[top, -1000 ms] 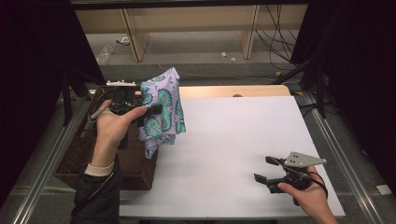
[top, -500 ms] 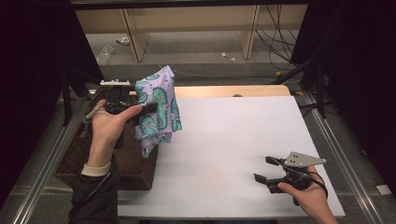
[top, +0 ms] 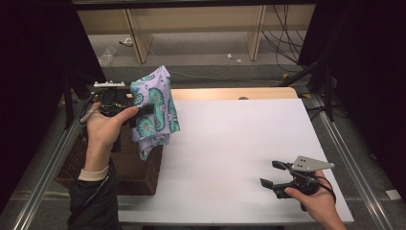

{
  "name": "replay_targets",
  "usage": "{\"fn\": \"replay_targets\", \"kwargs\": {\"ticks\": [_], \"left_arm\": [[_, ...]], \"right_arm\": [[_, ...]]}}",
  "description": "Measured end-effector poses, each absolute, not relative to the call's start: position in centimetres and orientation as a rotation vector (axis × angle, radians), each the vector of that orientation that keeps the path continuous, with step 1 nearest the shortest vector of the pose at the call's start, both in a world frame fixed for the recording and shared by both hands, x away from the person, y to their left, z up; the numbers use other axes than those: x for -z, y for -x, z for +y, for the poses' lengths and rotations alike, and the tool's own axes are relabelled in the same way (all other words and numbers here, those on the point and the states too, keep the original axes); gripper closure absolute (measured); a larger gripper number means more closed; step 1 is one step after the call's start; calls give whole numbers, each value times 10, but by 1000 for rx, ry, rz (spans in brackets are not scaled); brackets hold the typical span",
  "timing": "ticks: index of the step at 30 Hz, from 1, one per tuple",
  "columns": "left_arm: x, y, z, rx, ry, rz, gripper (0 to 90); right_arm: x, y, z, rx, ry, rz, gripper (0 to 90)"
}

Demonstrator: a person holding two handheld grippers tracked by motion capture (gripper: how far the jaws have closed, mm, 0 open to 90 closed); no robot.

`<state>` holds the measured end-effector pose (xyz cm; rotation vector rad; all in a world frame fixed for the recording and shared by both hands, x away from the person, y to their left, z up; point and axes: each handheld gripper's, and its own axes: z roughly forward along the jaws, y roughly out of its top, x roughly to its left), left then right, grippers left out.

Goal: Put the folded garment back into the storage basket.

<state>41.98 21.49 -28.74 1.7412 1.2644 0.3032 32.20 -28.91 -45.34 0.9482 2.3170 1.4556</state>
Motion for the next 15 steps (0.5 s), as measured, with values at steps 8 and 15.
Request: {"fn": "replay_targets", "kwargs": {"ticks": [8,15], "left_arm": [[287,-419,219,-315,-1737,1269,659],[287,-419,225,-319,-1727,1280,659]], "right_arm": [[454,-322,-289,-1453,-946,2318,174],[454,-322,-289,-1452,-947,2320,174]]}}
